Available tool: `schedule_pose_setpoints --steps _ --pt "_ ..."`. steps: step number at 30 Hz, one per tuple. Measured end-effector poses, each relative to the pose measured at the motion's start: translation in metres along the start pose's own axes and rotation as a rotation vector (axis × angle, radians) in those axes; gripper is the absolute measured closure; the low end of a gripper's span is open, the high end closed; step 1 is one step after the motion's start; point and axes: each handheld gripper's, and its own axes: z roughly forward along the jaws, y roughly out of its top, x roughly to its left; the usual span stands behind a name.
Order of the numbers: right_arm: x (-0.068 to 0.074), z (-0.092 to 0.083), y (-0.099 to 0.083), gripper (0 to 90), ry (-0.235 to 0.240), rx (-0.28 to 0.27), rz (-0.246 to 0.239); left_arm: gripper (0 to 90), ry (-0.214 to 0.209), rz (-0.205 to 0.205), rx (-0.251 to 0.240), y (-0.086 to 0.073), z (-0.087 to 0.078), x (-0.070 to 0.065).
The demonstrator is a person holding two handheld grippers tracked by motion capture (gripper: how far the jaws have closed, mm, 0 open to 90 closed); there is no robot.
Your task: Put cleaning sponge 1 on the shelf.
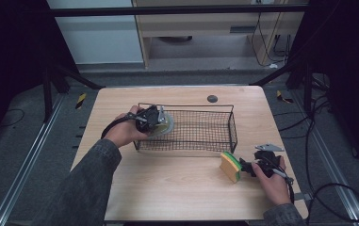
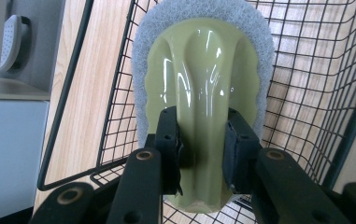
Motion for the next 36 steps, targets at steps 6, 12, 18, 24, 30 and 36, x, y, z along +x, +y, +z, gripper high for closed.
schedule_pose_setpoints --steps 6,12,18,24,30,36 --pt "0.0 0.0 0.0 0.7 -0.001 0.0 0.0 70.4 0.005 -0.008 0.014 -0.001 0.004 0.002" --pt "0.0 0.0 0.0 0.7 0.0 0.0 0.001 70.4 -0.008 -0.017 0.036 -0.002 0.011 0.003" --pt "0.0 0.0 -0.001 0.7 -0.003 0.0 -0.005 70.4 -0.021 -0.02 0.049 -0.002 0.015 0.002" --pt "0.0 -0.001 -0.001 0.7 -0.002 0.0 -0.005 70.4 -0.031 -0.018 0.054 -0.001 0.019 0.003" --pt "0.0 -0.001 -0.001 0.7 -0.002 0.0 -0.005 70.4 -0.064 -0.025 0.058 -0.001 0.024 0.0" --pt "0.0 -0.001 -0.001 0.7 -0.002 0.0 -0.005 70.4 -0.073 -0.021 0.06 -0.001 0.029 0.0"
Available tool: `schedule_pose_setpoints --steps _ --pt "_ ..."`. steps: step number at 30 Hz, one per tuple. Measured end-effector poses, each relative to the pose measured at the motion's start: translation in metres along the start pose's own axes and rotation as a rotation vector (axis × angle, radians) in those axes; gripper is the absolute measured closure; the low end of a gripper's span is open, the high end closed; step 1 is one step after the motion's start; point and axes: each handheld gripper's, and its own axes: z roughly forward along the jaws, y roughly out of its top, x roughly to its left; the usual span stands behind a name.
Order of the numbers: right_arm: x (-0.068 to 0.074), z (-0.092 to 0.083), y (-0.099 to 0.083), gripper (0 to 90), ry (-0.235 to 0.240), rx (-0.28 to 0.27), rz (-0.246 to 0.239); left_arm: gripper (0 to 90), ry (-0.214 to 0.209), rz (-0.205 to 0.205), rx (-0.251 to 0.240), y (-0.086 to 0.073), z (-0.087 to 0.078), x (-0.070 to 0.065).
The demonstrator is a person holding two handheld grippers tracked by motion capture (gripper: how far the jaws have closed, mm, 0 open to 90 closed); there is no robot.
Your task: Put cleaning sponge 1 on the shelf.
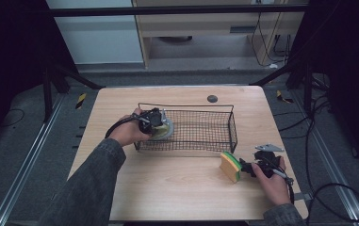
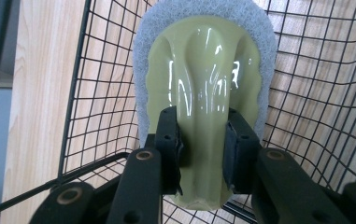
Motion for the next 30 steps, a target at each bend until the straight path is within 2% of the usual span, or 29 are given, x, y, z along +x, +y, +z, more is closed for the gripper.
schedule_pose_setpoints --steps 7,13,17,21,25,26,28,30 --pt "0.0 0.0 0.0 0.7 0.0 0.0 0.0 69.9 -0.027 -0.015 -0.005 0.0 0.002 0.0" --pt "0.0 0.0 0.0 0.7 0.0 0.0 0.0 69.8 -0.036 -0.011 -0.003 0.0 0.006 0.0" --pt "0.0 0.0 0.0 0.7 0.0 0.0 0.0 68.9 -0.043 -0.024 -0.003 0.0 0.006 0.0" --pt "0.0 0.0 0.0 0.7 0.0 0.0 0.0 66.4 -0.049 -0.033 -0.009 -0.001 0.006 -0.001" --pt "0.0 0.0 0.0 0.7 0.0 0.0 0.0 59.8 -0.052 -0.048 -0.019 -0.002 0.003 -0.002" --pt "0.0 0.0 0.0 0.7 0.0 0.0 0.0 58.7 -0.046 -0.043 -0.027 -0.002 0.001 -0.001" --pt "0.0 0.0 0.0 0.7 0.0 0.0 0.0 54.1 -0.047 -0.062 -0.053 -0.003 -0.005 -0.001" --pt "0.0 0.0 0.0 0.6 0.0 0.0 0.0 53.4 -0.044 -0.075 -0.089 -0.004 -0.012 -0.001"
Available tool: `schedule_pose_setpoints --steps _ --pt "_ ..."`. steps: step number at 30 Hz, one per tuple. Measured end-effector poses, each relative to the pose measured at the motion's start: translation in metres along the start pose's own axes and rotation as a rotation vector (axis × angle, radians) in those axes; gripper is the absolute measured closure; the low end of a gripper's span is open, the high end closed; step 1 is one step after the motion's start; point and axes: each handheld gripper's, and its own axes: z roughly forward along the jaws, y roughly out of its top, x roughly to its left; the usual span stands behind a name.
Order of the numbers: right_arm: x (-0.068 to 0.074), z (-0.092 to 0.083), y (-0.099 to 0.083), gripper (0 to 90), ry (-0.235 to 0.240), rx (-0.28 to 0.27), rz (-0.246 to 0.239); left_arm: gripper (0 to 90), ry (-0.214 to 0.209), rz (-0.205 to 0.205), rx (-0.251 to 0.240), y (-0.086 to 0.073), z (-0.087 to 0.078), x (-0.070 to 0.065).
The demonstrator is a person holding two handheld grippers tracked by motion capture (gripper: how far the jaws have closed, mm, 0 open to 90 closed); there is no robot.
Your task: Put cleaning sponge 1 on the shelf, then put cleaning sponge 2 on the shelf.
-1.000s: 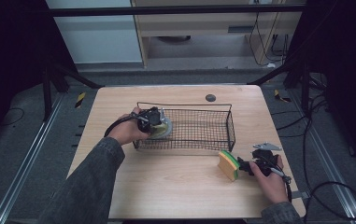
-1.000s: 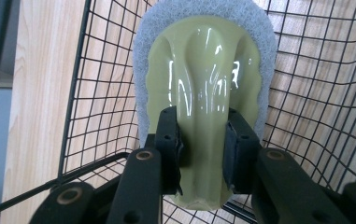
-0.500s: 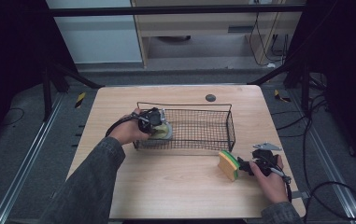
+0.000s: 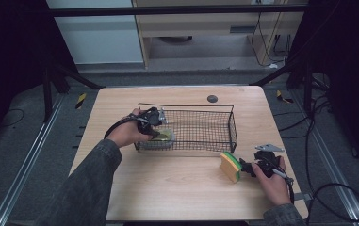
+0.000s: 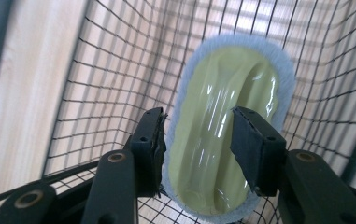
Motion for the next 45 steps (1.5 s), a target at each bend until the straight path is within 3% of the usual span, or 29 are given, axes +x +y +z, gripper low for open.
schedule_pose_setpoints --steps 7,12,15,18,21,25,27,30,34,36,40,42,45 --pt "0.0 0.0 0.0 0.6 0.0 0.0 0.0 45.7 0.024 -0.037 -0.068 0.001 -0.018 0.002" --pt "0.0 0.0 0.0 0.7 0.0 0.0 0.0 27.9 0.09 -0.097 -0.097 -0.001 -0.025 0.004" --pt "0.0 0.0 0.0 0.5 0.001 -0.001 0.001 18.0 0.118 -0.166 -0.109 -0.004 -0.028 0.007" --pt "0.0 0.0 0.0 0.4 0.003 0.001 0.01 12.4 0.127 -0.247 -0.15 -0.009 -0.033 0.01" --pt "0.0 0.0 0.001 0.4 0.003 0.001 0.009 9.6 0.138 -0.305 -0.182 -0.013 -0.038 0.011" --pt "0.0 0.0 0.001 0.7 0.007 -0.001 0.009 8.3 0.156 -0.41 -0.248 -0.025 -0.05 0.008" --pt "-0.003 0.0 0.002 1.6 0.025 0.01 -0.013 7.1 0.177 -0.454 -0.28 -0.035 -0.057 0.002" --pt "-0.006 -0.007 0.004 7.3 0.05 0.045 0.004 6.5 0.221 -0.488 -0.329 -0.053 -0.068 -0.01" --pt "-0.006 -0.025 0.006 11.1 0.04 0.08 -0.048 4.4 0.232 -0.537 -0.378 -0.075 -0.073 -0.024" --pt "-0.006 -0.038 0.007 14.4 0.048 0.11 -0.074 4.4 0.229 -0.545 -0.393 -0.087 -0.07 -0.038" --pt "-0.002 -0.063 0.004 19.7 0.082 0.165 -0.095 4.7 0.194 -0.6 -0.392 -0.11 -0.052 -0.065" --pt "0.002 -0.075 0.004 22.7 0.107 0.182 -0.09 4.9 0.19 -0.615 -0.364 -0.119 -0.038 -0.074" --pt "0.012 -0.089 0.006 25.2 0.12 0.205 -0.113 5.1 0.139 -0.635 -0.303 -0.129 -0.018 -0.083"
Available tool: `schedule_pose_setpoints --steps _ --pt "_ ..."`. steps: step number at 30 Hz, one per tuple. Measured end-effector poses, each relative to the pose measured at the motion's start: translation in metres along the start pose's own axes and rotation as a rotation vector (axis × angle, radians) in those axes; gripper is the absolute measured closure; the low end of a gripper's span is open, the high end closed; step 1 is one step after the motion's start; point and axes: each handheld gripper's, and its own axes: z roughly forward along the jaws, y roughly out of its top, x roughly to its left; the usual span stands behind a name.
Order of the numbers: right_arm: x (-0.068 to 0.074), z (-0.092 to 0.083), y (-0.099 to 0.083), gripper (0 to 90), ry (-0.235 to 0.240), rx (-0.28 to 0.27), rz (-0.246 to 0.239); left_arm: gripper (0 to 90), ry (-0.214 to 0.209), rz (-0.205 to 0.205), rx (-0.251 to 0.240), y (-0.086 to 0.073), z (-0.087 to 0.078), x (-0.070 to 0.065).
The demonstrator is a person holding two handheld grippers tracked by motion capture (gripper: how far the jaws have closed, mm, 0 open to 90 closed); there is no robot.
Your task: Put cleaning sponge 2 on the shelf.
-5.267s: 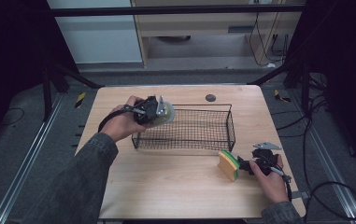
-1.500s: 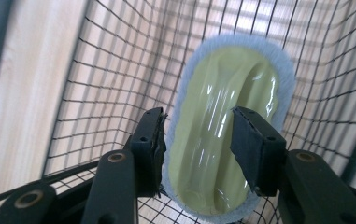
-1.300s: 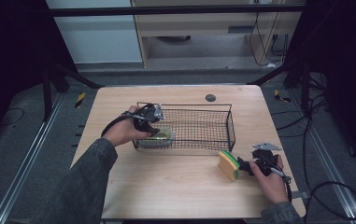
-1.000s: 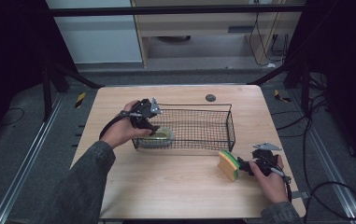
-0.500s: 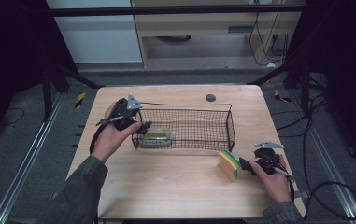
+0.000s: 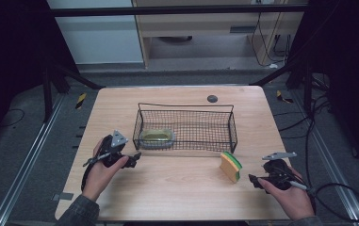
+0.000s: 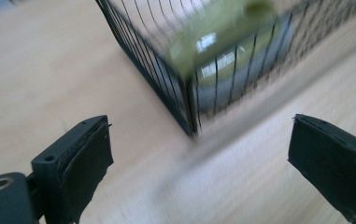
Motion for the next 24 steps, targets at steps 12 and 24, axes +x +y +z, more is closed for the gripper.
schedule_pose_setpoints --steps 12,24 --pt "0.042 -0.032 0.039 31.9 0.08 -0.002 -0.106 4.3 -0.054 -0.05 0.116 -0.026 0.029 0.007" --pt "0.061 -0.001 0.09 38.6 0.097 0.103 -0.164 0.0 -0.064 -0.091 0.092 -0.03 0.034 0.007"
